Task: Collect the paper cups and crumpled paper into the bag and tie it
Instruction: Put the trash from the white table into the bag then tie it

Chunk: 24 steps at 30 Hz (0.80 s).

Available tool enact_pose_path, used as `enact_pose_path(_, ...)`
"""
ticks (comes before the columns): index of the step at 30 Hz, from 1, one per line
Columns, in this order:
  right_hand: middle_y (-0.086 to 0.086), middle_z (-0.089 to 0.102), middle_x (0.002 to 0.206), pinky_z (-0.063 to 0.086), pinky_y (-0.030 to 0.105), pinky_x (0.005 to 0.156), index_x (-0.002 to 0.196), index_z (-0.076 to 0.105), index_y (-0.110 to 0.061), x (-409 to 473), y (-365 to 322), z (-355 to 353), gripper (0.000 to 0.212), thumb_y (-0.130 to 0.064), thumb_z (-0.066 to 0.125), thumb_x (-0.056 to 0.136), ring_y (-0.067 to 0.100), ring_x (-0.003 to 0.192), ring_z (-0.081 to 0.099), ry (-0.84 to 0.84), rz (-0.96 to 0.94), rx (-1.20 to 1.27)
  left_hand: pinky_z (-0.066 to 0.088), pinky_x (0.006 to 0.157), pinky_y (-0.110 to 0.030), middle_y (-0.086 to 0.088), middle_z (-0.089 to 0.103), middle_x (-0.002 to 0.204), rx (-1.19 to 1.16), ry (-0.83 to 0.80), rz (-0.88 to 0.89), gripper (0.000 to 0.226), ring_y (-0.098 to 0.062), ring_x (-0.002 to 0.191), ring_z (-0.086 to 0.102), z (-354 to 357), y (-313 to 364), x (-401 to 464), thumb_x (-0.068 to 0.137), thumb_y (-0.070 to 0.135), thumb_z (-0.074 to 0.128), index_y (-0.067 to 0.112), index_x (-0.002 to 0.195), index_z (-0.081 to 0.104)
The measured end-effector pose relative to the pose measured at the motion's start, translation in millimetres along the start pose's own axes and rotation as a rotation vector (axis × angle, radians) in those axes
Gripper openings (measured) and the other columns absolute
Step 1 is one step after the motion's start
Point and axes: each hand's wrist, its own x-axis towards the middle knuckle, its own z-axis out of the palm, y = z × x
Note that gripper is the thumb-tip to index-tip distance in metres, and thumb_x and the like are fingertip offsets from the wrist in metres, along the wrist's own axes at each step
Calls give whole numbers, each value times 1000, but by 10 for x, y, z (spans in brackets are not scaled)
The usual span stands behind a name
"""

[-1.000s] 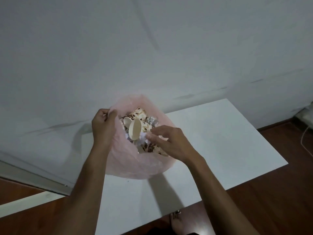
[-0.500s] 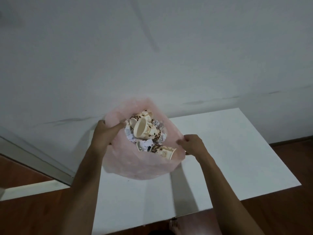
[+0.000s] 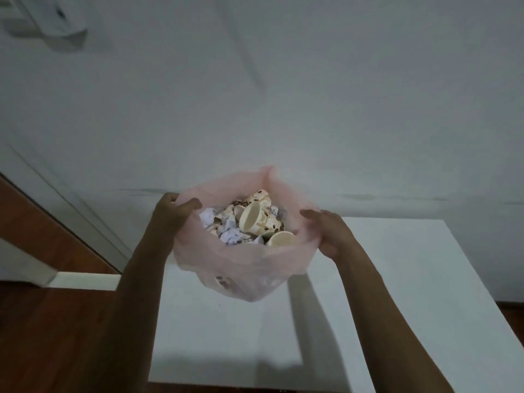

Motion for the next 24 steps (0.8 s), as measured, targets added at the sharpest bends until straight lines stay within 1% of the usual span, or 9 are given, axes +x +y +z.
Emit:
enact_pose_path(3,8,75,91,56,29,69,100,71,-2,18,-79,-43,25,-19,76,82,20,75,71,-94,138,-76,53,84,-40,-13,72,104,17,-62,-98,83,-31,93,68,-150,65,-5,42,69,72,11,102,71)
enact_pose_path(6,5,74,92,51,29,67,102,70,-10,-20,-172,-104,53,-54,76,72,23,79,69,-85,221,-718,53,91,-45,-15,67,113,85,-87,-239,107,-33,100,65,-313,90,-26,50,90,62,5,116,65)
enact_pose_path(8,6,72,86,46,29,65,90,69,-10,-32,-280,-126,48,-56,71,75,23,74,66,-27,147,-955,51,86,-42,-16,60,116,60,-57,-261,86,-33,101,61,-343,143,-51,76,79,55,3,116,59)
enact_pose_path(11,8,61,72,39,27,58,79,67,-2,-35,-450,-111,27,-29,69,83,22,62,55,19,-101,-761,47,70,-33,-15,54,106,-73,16,-146,42,-27,86,55,-392,300,-130,86,47,63,11,107,56)
enact_pose_path(15,9,52,60,41,22,45,74,56,-6,-103,-696,-88,11,-4,61,83,20,45,50,80,-254,-357,44,56,-21,-16,60,87,-53,92,128,52,-23,70,56,-487,434,-136,57,18,59,12,108,66)
enact_pose_path(18,4,50,59,39,26,48,68,52,-6,-214,-913,-88,19,-11,61,84,20,49,49,326,-557,-583,39,45,-12,-1,51,73,-13,255,300,55,-5,58,47,-577,536,-48,53,10,52,14,107,66)
enact_pose_path(20,7,49,61,32,30,51,70,51,0,-301,-1058,-103,22,-15,59,85,22,54,44,523,-760,-706,46,49,-19,3,51,63,-23,378,340,48,-6,50,48,-677,558,36,56,8,53,9,102,69)
enact_pose_path(22,9,49,62,27,32,56,71,51,2,-330,-1180,-155,25,-15,59,86,28,61,46,551,-812,-767,55,49,-33,5,55,53,17,435,308,37,-9,38,53,-770,562,84,63,4,57,10,96,72)
enact_pose_path(24,5,46,58,25,30,57,68,51,-1,-368,-1258,-210,24,-14,61,86,30,63,47,511,-797,-853,56,45,-34,4,56,51,59,433,275,28,-6,34,54,-785,646,41,67,-1,60,16,85,73)
